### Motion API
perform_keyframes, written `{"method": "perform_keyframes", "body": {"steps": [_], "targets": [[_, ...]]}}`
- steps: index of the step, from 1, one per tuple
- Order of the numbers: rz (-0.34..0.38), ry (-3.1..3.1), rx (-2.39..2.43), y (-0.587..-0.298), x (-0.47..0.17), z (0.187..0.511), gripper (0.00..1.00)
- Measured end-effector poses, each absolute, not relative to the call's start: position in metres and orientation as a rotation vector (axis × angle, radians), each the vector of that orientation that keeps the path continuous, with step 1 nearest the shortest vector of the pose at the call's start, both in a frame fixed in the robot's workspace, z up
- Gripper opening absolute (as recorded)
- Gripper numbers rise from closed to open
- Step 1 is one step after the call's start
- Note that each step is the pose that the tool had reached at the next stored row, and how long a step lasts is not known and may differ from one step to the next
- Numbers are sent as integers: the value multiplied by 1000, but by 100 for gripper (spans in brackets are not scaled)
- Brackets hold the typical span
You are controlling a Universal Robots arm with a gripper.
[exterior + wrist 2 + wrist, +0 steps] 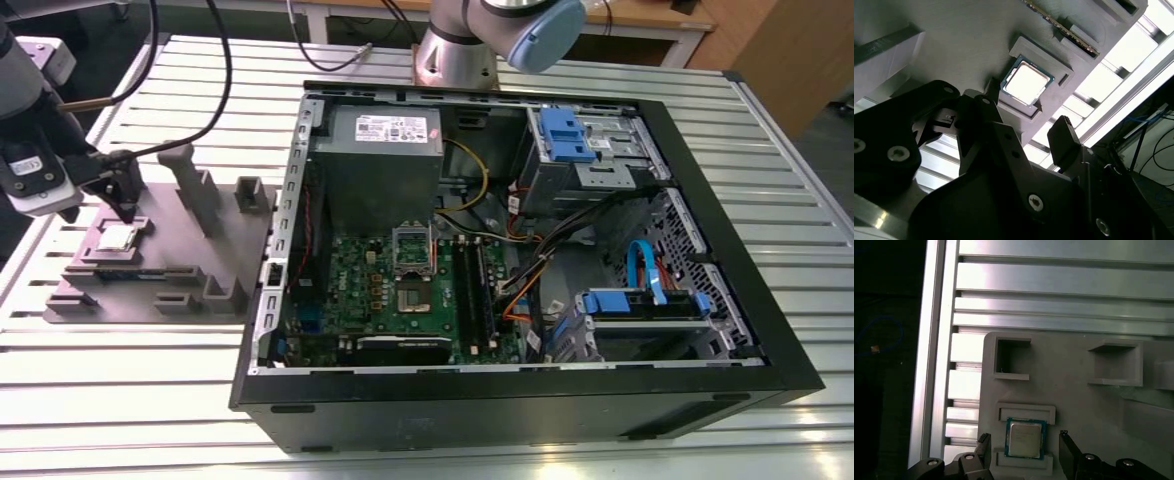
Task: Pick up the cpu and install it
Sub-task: 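Pick up the cpu and move it towards the insertion slot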
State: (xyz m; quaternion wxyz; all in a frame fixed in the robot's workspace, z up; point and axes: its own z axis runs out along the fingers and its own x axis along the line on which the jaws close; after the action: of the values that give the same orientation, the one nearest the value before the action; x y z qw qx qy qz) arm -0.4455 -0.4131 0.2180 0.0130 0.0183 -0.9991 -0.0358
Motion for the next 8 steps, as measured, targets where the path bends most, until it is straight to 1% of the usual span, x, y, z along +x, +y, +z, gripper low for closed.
{"method": "perform_keyframes", "body": {"steps": [8], "targets": [[-111,-3112,72,-413,-446,214,65]]}}
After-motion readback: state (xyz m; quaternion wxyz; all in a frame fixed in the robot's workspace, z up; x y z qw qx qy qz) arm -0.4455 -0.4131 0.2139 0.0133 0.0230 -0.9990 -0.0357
